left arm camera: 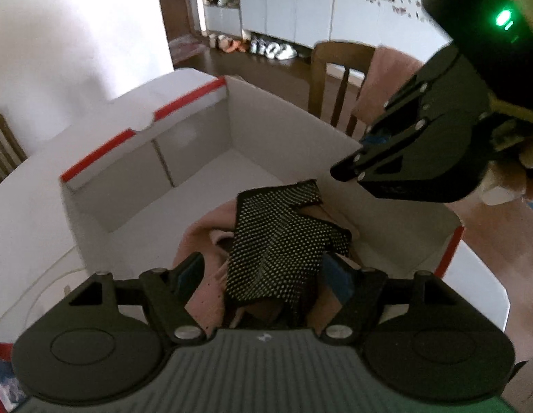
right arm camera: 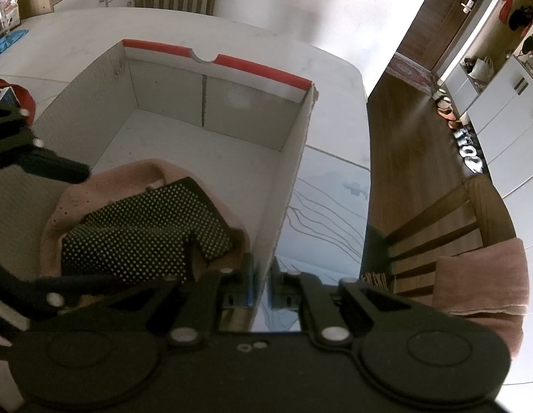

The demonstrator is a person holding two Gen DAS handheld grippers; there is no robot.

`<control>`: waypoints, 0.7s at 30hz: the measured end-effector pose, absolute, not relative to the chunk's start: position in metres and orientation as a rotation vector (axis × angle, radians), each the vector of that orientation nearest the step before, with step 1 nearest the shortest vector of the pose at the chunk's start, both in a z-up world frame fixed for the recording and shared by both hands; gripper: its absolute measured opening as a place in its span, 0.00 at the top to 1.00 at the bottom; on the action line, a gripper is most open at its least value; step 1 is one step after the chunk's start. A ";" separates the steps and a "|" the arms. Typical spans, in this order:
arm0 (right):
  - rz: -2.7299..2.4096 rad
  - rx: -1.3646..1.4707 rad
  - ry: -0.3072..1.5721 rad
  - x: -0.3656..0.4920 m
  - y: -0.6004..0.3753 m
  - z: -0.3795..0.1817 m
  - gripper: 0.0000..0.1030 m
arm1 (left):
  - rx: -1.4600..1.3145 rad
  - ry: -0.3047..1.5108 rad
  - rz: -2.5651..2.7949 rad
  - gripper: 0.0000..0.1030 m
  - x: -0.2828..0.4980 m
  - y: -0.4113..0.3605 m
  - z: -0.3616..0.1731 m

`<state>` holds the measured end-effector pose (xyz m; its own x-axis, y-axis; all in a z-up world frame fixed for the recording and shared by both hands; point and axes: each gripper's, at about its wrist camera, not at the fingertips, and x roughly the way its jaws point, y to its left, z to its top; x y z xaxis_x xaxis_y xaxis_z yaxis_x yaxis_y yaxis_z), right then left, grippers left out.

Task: Organize objects
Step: 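Carry the polka-dot fabric into the box onto the towel and release, then return the left gripper to the pile and grasp the red cloth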

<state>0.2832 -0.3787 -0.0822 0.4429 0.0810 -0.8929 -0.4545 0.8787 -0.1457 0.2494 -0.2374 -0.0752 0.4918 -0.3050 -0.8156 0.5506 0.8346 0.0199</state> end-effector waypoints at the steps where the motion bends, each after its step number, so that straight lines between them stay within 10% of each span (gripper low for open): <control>1: 0.343 -0.395 1.066 0.283 -0.378 -0.082 0.94 | 0.283 0.918 -0.522 0.27 0.248 -0.234 -0.072; 21: 0.352 -0.405 1.079 0.284 -0.379 -0.085 0.92 | 0.090 0.781 -0.234 0.27 0.189 -0.124 -0.004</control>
<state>0.2840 -0.3793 -0.0850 0.4297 0.0797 -0.8994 -0.4663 0.8726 -0.1455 0.1893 -0.1237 -0.0039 0.6861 -0.1758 -0.7059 0.2420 0.9702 -0.0064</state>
